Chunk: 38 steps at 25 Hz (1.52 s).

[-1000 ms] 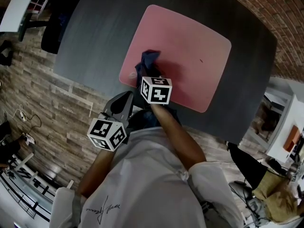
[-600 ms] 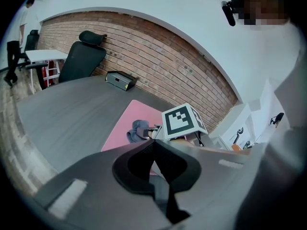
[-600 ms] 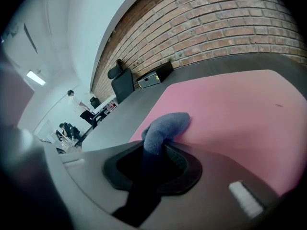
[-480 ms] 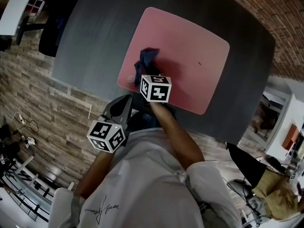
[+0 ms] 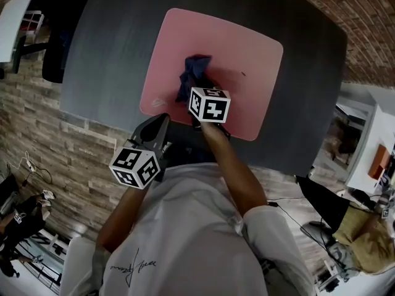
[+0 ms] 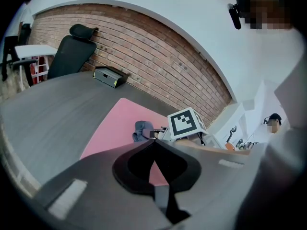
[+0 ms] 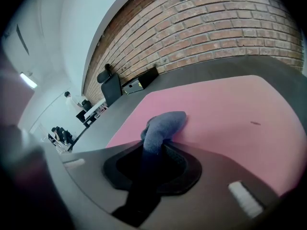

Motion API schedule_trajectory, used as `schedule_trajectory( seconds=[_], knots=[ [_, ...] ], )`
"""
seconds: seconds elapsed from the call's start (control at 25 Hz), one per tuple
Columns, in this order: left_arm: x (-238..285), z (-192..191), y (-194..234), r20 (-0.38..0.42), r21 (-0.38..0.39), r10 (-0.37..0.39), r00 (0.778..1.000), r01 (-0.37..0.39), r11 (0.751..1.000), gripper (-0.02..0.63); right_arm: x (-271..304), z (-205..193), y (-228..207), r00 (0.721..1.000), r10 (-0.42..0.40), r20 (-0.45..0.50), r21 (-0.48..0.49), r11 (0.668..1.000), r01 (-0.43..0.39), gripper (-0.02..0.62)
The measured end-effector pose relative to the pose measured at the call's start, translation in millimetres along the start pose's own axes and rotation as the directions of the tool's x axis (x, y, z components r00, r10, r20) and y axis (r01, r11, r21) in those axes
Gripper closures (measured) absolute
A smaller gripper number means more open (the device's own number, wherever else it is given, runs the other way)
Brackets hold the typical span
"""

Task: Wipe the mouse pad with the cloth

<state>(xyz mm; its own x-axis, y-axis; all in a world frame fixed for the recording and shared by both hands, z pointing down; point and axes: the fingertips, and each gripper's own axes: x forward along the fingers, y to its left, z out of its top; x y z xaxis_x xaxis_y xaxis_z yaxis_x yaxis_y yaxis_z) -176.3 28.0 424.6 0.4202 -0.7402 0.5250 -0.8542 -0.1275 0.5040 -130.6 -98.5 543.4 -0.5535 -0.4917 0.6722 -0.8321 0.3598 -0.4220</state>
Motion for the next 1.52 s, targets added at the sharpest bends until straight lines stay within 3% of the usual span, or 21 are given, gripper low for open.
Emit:
schedule_trajectory(
  seconds=[0.52, 1.52],
  knots=[
    [44, -1, -52, -0.061, 0.087, -0.037, 0.997, 0.042, 0.995, 0.6, -22, 11, -50, 0.999, -0.004, 0.04, 0.067, 0.998, 0.001, 0.518],
    [89, -18, -118, -0.118, 0.157, -0.059, 0.991, 0.077, 0.985, 0.603, -63, 11, -111, 0.999, 0.014, 0.052, 0.121, 0.992, -0.02, 0.518]
  ],
)
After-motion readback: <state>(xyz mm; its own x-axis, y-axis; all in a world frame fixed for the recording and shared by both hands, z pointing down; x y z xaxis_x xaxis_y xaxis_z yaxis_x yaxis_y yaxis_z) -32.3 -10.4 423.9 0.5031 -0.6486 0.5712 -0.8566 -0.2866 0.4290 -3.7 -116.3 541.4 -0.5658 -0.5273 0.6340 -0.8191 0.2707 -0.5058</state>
